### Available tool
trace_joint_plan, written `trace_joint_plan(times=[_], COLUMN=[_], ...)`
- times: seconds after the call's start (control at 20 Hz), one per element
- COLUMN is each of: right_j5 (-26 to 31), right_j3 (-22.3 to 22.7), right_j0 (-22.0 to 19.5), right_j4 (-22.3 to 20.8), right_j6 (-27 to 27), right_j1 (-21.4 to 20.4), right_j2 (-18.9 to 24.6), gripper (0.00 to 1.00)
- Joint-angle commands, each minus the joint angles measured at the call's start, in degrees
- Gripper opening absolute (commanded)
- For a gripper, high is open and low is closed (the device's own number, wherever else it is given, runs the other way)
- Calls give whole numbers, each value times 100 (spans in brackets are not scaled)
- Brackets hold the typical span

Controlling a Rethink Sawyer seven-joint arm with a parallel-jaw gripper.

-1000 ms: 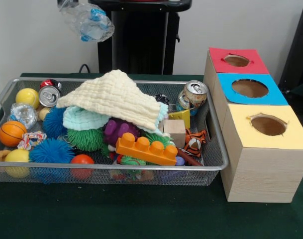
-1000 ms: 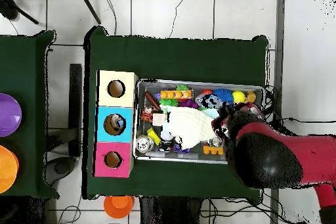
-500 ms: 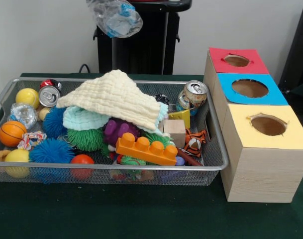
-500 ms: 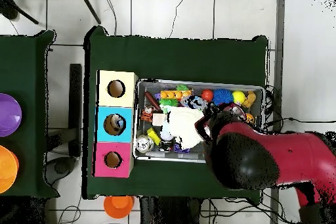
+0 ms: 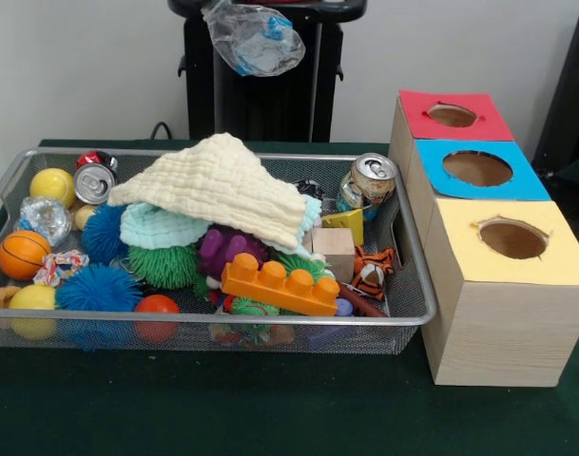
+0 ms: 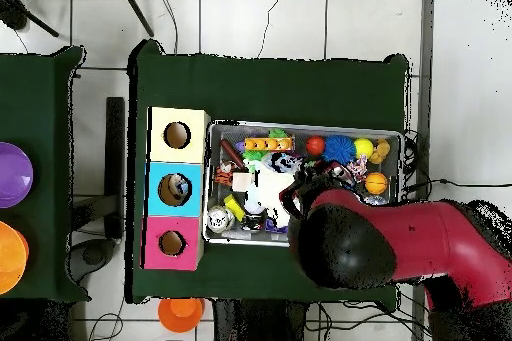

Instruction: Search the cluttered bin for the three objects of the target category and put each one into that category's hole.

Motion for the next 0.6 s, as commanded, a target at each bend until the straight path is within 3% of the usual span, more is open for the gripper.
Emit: trace_joint_plan(times=[0.05,0.6], right_j5=[-114,-298], right_j3=[475,408], right_j0=[265,957], right_j4=[93,164], right_j6=[1073,1436], right_j1=[-29,-15], right_j2=[-568,-1159], gripper=[0,0])
